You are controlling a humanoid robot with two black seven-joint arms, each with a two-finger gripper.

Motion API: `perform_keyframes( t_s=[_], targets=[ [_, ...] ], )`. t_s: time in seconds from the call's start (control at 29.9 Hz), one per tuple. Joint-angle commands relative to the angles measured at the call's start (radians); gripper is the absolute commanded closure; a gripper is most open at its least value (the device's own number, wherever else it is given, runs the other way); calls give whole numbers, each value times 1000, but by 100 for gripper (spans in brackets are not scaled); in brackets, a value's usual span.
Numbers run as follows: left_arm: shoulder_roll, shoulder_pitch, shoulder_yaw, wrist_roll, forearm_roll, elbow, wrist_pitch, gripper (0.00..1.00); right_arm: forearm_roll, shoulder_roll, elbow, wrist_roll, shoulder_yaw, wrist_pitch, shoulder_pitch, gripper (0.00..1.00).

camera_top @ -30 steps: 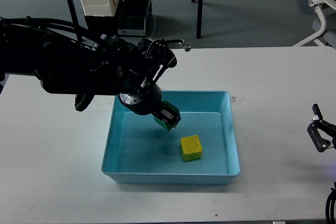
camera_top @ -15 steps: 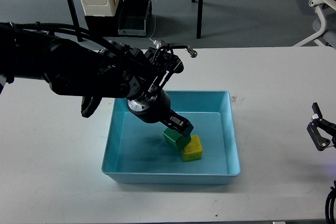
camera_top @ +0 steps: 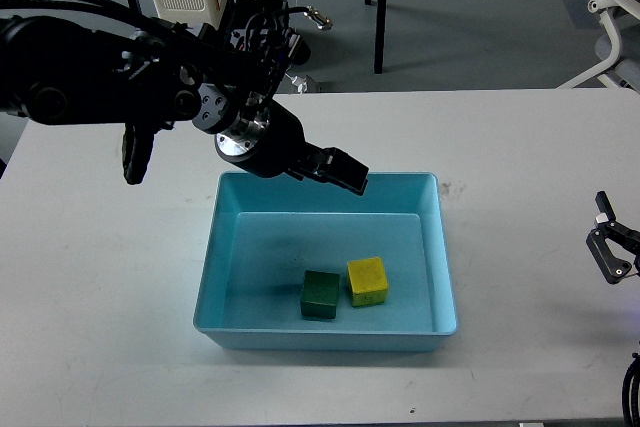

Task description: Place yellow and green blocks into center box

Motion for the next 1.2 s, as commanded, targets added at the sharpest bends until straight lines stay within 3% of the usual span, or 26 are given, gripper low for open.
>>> perform_keyframes(
  t_s=[0.0,0.33,0.47,0.67,0.9,1.17],
  targets=[
    [93,86,-314,-5,-12,26,0,0,2,0,6,1,17,-3,16,0],
    [69,563,-1127,1,-320,282,0,0,5,10,17,1,62,-6,38,0],
    [90,721,-1371,17,-454,328,0,0,3,33,32,1,53,-6,43,0],
    [101,912,-1578,63,-649,334,0,0,3,50,44,-1,47,-11,47,0],
    [-101,1169,-1891,56,-656,328,0,0,2,44,78,1,54,-64,38,0],
    [-216,1319,-1913,49,-659,299,0,0,2,64,113,19,51,-155,38,0]
  ],
)
